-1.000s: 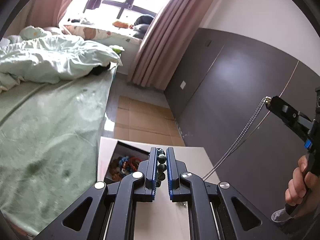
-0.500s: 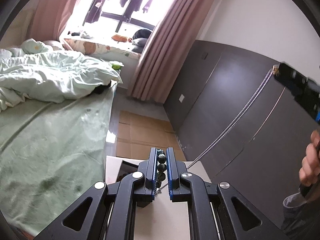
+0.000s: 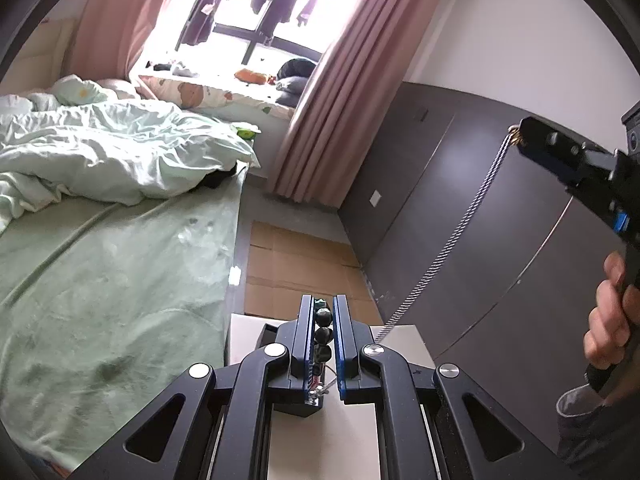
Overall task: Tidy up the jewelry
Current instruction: 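Lift the butterfly necklace high with the right tool and carry it over the box, then lower both necklaces into the box and open both tools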
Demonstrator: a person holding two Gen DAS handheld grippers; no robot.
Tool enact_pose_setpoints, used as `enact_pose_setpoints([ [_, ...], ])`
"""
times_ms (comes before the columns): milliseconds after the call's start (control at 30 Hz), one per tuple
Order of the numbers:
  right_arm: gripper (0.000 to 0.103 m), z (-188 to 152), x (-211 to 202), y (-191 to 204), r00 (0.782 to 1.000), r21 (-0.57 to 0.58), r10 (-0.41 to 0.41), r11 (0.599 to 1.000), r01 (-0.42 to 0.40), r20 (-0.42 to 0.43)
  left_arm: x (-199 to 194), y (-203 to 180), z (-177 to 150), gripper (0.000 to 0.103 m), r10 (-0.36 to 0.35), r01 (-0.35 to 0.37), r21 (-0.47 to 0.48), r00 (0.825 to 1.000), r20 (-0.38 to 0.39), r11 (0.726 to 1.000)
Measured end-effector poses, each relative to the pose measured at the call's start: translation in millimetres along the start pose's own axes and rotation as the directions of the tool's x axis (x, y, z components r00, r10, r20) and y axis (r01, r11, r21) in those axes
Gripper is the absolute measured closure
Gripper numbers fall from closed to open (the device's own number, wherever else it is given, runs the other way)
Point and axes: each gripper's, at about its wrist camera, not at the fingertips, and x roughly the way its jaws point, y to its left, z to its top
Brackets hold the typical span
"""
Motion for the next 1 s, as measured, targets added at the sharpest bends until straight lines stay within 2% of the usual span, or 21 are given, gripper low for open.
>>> enact_pose_setpoints([
  [300, 0.067, -27, 34, -11, 0.998, 0.045, 0.048, 0.998, -0.046, -0.050, 26, 5, -6, 0.094, 0.013, -0.013, -0.003, 0.999, -0.036, 1.000],
  [567, 0.067, -89, 87, -29, 0.980, 0.153, 0.130, 0.982, -0.107, -0.152, 57, 13, -16, 0.094, 0.036, -0.037, -0.007, 0.995, -0.090, 0.999],
  [800, 0.067, -155, 132, -46, 0.946, 0.283, 0.220, 0.948, -0.148, -0.240, 81, 18, -24, 0.094, 0.060, -0.061, 0.003, 0.989, -0.134, 0.998],
  [933, 0.067, -184, 150, -47, 0.918, 0.341, 0.285, 0.922, -0.183, -0.276, 94, 19, -30, 0.094, 0.071, -0.070, 0.010, 0.985, -0.159, 0.998],
  [1000, 0.067, -199, 157, -49, 0.894, 0.383, 0.338, 0.899, -0.214, -0.293, 102, 20, -34, 0.094, 0.081, -0.080, 0.011, 0.981, -0.176, 0.997],
])
